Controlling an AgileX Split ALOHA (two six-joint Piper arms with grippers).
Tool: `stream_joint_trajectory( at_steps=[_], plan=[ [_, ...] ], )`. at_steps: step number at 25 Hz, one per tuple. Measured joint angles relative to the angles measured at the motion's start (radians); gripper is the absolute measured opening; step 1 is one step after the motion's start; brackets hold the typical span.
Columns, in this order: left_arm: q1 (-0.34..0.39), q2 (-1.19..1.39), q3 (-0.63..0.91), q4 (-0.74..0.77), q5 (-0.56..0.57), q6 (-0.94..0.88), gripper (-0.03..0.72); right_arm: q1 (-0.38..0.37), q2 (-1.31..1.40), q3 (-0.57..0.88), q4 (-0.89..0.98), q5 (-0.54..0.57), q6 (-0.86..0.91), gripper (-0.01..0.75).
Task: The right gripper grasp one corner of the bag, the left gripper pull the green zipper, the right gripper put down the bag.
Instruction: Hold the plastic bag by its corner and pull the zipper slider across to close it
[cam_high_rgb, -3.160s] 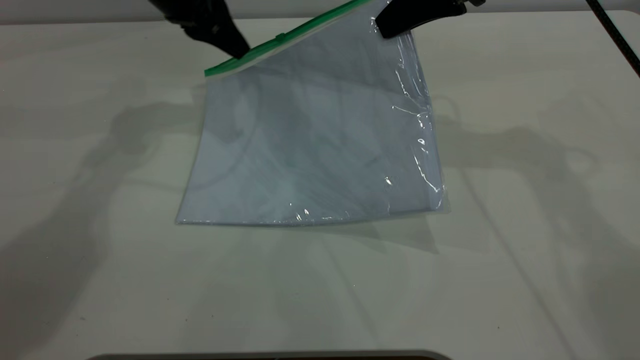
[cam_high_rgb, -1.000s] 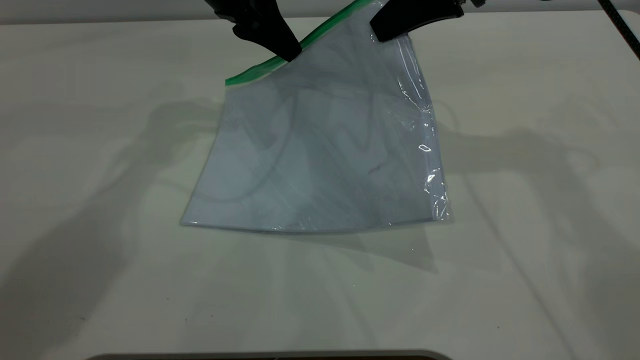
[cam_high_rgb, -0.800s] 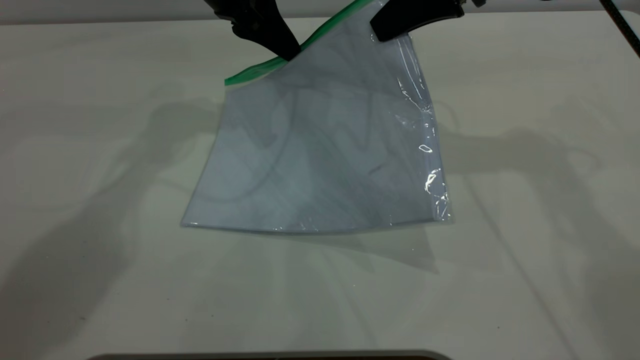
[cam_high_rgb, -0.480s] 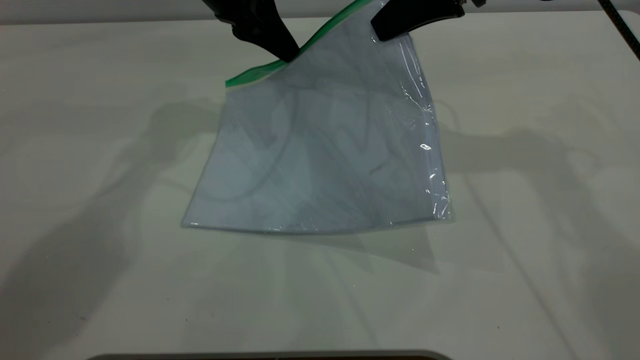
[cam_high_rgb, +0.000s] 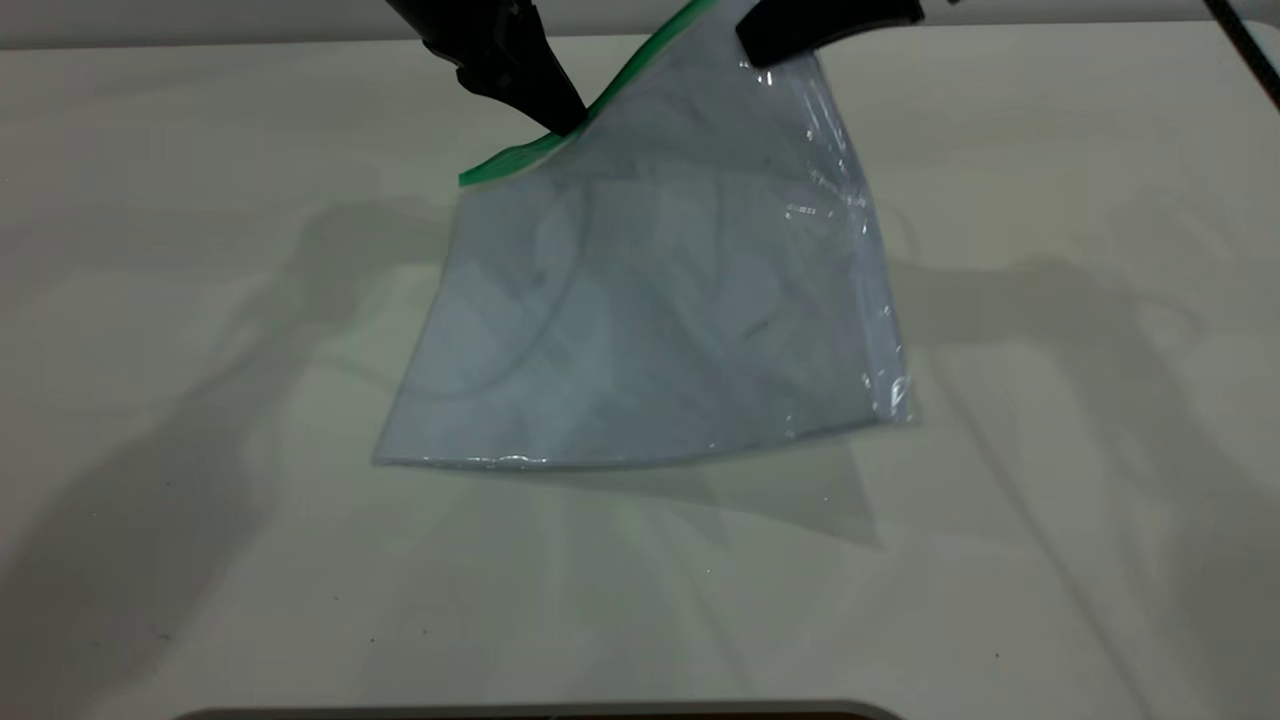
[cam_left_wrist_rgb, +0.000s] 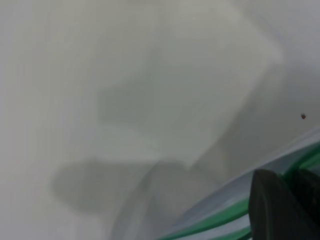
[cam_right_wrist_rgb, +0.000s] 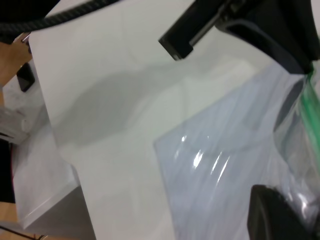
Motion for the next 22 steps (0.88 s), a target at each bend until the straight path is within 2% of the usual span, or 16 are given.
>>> stream_joint_trajectory(
  at_steps=[13, 22],
  plan=[
    [0.024, 0.052, 0.000, 0.052, -0.043, 0.000, 0.094, -0.005, -0.111, 0.002, 0.004, 0.018, -0.011, 0.035],
    [0.100, 0.096, 0.000, 0.081, -0.094, -0.017, 0.095, -0.018, -0.126, 0.003, 0.020, 0.047, -0.014, 0.035]
  ],
)
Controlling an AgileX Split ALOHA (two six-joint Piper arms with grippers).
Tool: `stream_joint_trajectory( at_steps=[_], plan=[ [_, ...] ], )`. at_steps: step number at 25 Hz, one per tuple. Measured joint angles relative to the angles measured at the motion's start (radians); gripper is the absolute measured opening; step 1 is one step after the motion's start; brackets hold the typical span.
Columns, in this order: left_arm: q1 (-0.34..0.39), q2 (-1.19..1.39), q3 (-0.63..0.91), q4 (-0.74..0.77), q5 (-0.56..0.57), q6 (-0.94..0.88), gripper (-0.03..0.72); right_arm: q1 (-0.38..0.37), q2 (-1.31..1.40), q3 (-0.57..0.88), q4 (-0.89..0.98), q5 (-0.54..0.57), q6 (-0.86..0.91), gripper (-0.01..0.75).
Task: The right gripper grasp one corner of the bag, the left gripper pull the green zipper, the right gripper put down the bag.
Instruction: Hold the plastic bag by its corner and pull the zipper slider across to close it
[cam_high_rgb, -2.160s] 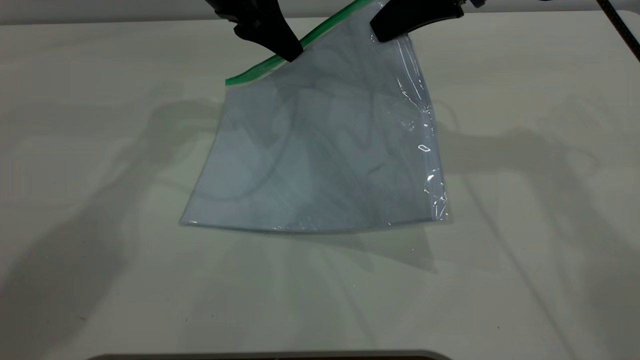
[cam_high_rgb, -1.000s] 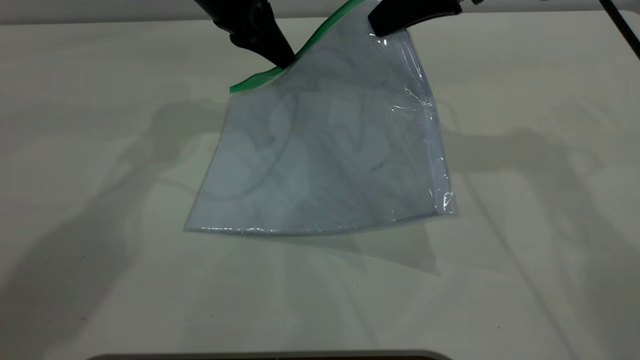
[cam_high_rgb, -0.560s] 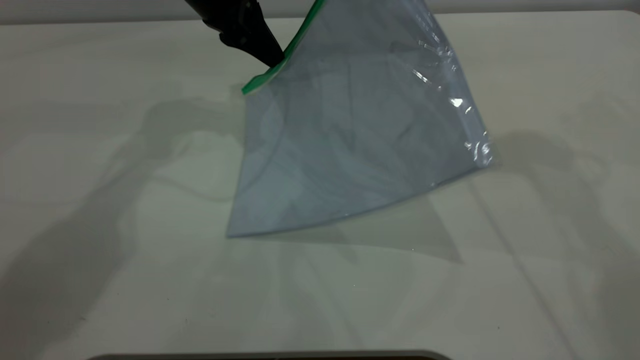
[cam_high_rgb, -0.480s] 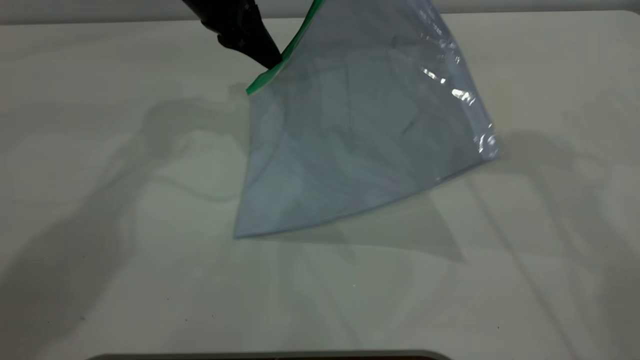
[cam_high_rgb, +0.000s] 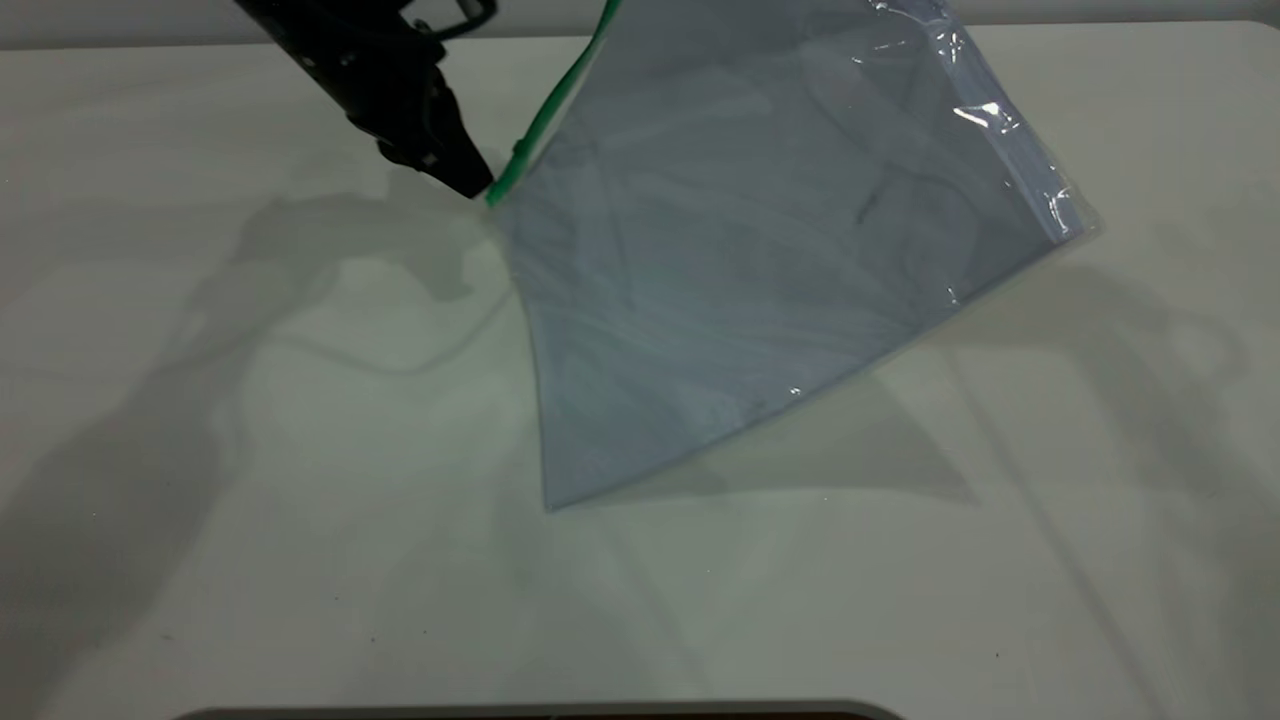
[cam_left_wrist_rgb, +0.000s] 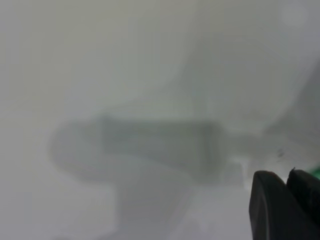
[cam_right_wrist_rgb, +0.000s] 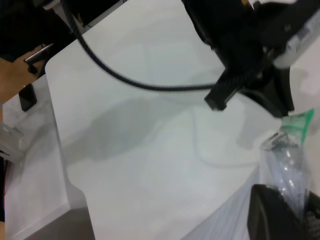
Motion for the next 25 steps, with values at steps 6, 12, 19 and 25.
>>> stream_joint_trajectory(
  at_steps=[6, 12, 19, 25],
  plan=[
    [0.016, -0.002, 0.000, 0.000, 0.020, -0.031, 0.102, 0.000, -0.001, 0.000, 0.001, 0.000, -0.001, 0.035],
    [0.020, -0.017, 0.000, -0.002, 0.030, -0.034, 0.105, 0.000, -0.001, 0.000, 0.001, -0.007, -0.003, 0.035],
    [0.020, -0.030, 0.000, -0.077, 0.050, -0.061, 0.122, 0.000, 0.057, 0.000, 0.015, -0.059, -0.008, 0.035],
    [0.020, -0.072, 0.000, -0.145, 0.078, -0.063, 0.129, 0.000, 0.136, 0.000, 0.043, -0.155, -0.063, 0.035]
  ],
)
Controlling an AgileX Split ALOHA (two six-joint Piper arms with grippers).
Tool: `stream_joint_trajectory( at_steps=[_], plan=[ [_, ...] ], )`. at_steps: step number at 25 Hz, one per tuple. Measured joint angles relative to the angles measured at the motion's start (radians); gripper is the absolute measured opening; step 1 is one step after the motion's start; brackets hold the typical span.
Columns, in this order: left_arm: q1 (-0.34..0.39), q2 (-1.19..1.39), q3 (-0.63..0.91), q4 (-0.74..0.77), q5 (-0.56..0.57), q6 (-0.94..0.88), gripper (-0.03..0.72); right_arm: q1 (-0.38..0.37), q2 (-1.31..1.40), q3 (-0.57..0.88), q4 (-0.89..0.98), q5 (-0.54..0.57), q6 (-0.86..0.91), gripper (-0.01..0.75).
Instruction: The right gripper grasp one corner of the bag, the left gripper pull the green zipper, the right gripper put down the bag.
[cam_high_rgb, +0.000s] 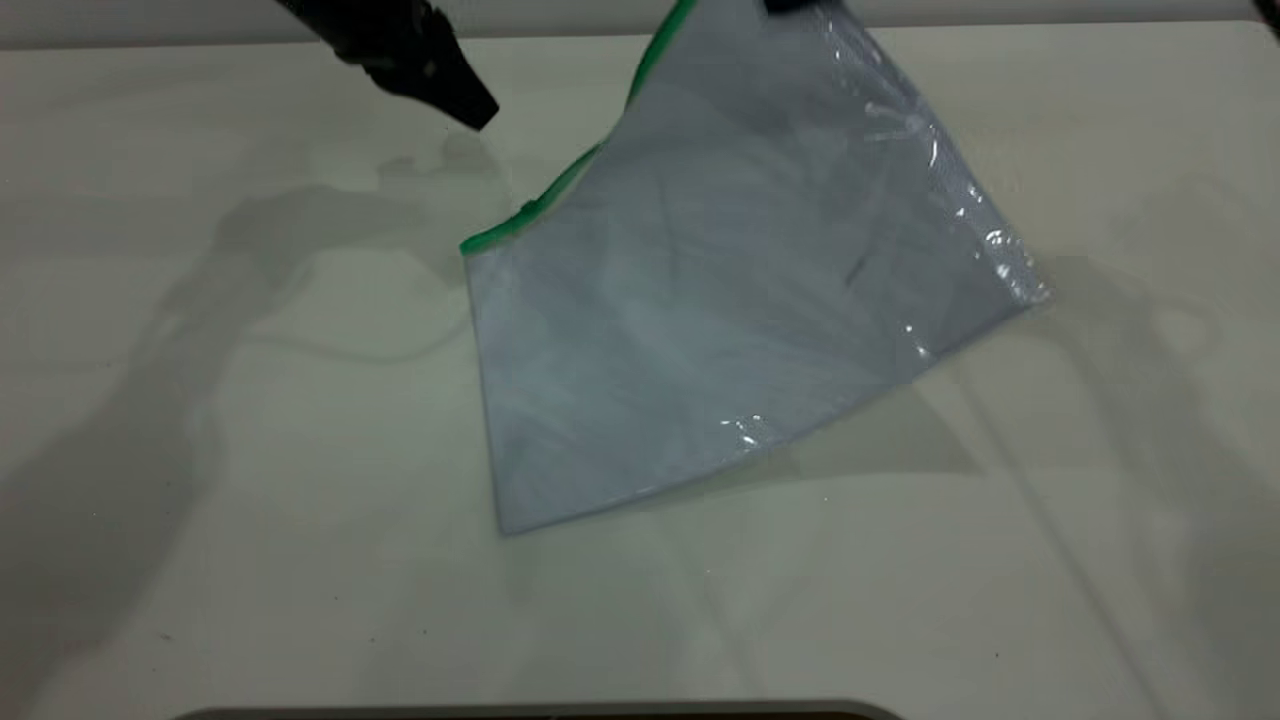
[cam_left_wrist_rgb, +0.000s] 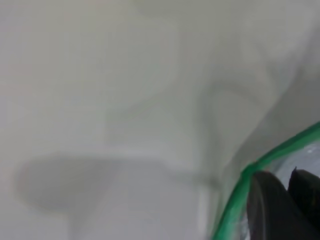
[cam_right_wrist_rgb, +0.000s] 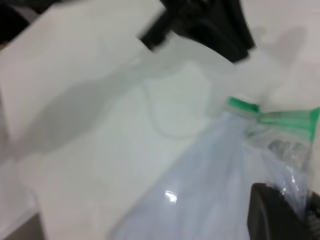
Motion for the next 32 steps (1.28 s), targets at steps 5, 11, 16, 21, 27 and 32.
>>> stream_joint_trajectory(
  at_steps=[5, 11, 16, 21, 27, 32],
  plan=[
    [0.000, -0.033, 0.000, -0.062, 0.059, -0.001, 0.135, 0.001, 0.072, 0.000, 0.051, -0.111, -0.027, 0.050],
    [-0.004, -0.158, 0.000, -0.116, 0.084, -0.014, 0.200, 0.029, 0.079, 0.000, -0.016, -0.338, -0.016, 0.297],
    [-0.009, -0.334, 0.000, -0.117, 0.100, -0.111, 0.318, 0.018, -0.089, 0.000, -0.166, -0.418, 0.164, 0.578],
    [-0.009, -0.522, 0.000, -0.048, 0.170, -0.238, 0.383, 0.017, -0.336, 0.000, -0.366, -0.215, 0.485, 0.612],
    [-0.009, -0.759, 0.000, 0.133, 0.353, -0.447, 0.387, 0.018, -0.648, 0.000, -0.676, 0.151, 0.911, 0.511],
    [-0.009, -0.914, 0.000, 0.338, 0.390, -0.716, 0.387, 0.018, -0.870, 0.005, -0.928, 0.384, 1.191, 0.456]
  ],
)
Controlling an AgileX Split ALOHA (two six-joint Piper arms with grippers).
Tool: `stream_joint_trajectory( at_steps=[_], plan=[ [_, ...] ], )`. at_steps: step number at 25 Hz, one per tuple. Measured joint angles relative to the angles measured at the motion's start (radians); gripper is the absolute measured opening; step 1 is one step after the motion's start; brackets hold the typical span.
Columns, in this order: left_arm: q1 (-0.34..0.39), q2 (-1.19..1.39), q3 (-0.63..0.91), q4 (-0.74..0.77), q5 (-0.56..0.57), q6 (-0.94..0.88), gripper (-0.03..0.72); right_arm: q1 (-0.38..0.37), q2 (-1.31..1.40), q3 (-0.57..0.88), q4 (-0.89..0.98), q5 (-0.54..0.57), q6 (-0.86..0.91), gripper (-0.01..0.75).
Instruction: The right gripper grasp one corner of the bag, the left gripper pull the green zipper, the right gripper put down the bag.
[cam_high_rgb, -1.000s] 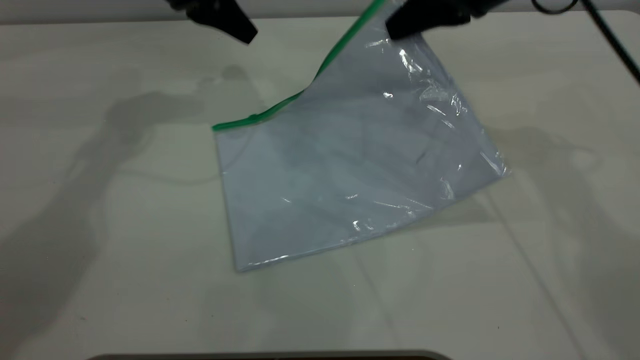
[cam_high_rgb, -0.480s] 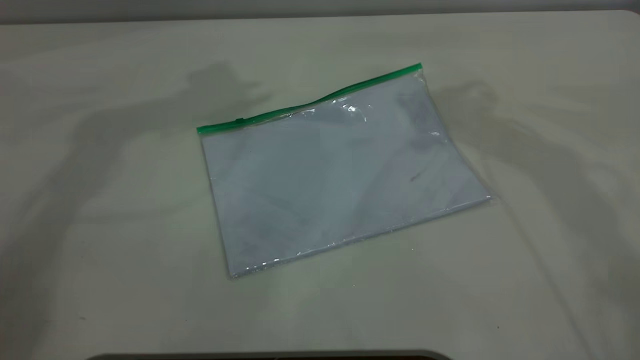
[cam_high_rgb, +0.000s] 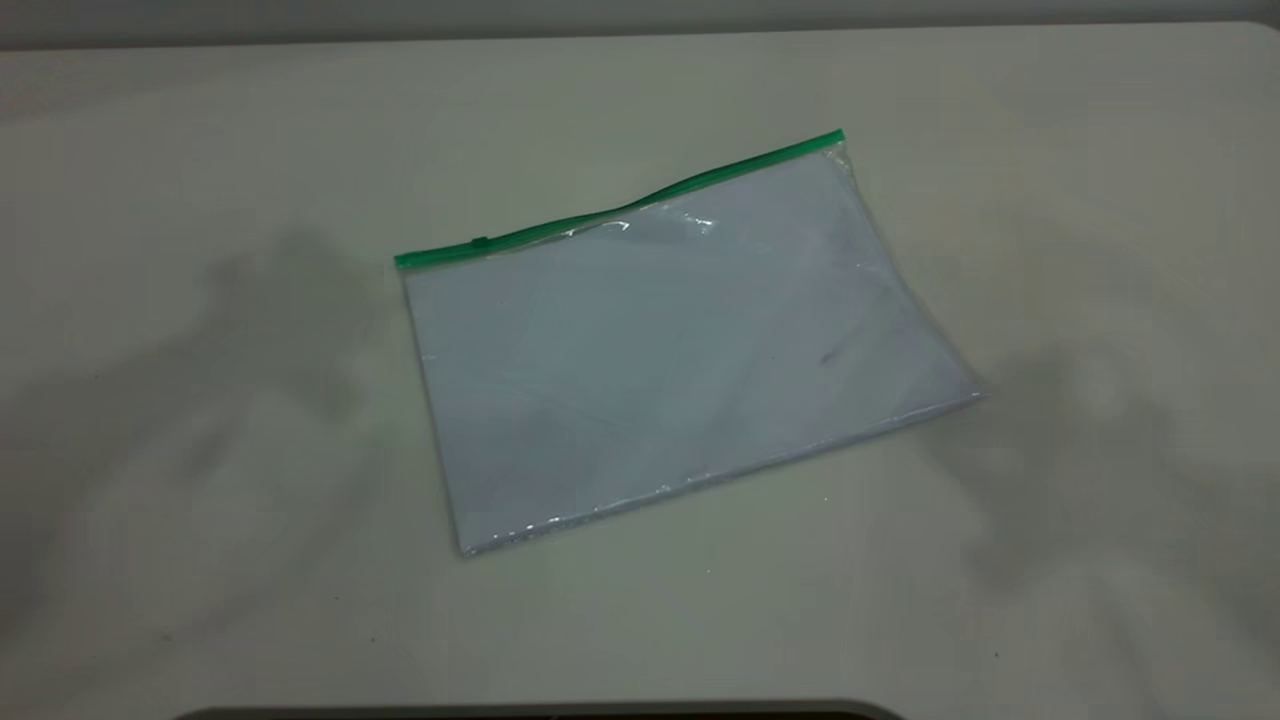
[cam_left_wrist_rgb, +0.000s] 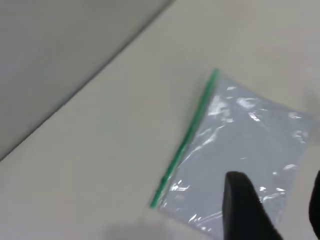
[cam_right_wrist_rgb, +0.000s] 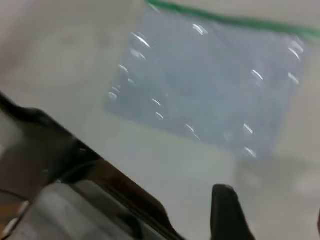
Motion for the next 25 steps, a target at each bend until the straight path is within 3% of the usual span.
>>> stream_joint_trajectory(
  at_steps=[4, 8, 17, 25],
  plan=[
    [0.000, -0.087, 0.020, 0.113, 0.000, -0.144, 0.387, 0.000, -0.160, 0.081, -0.147, 0.013, 0.151, 0.443],
    [0.000, -0.185, 0.124, 0.174, 0.000, -0.208, 0.387, 0.000, -0.326, 0.234, -0.213, 0.013, 0.180, 0.442],
    [0.000, -0.439, 0.595, 0.258, 0.000, -0.289, 0.387, 0.000, -0.599, 0.679, -0.255, -0.020, 0.238, 0.452],
    [0.000, -0.628, 1.010, 0.278, -0.006, -0.354, 0.387, 0.000, -0.662, 0.846, -0.303, -0.129, 0.274, 0.481]
  ],
)
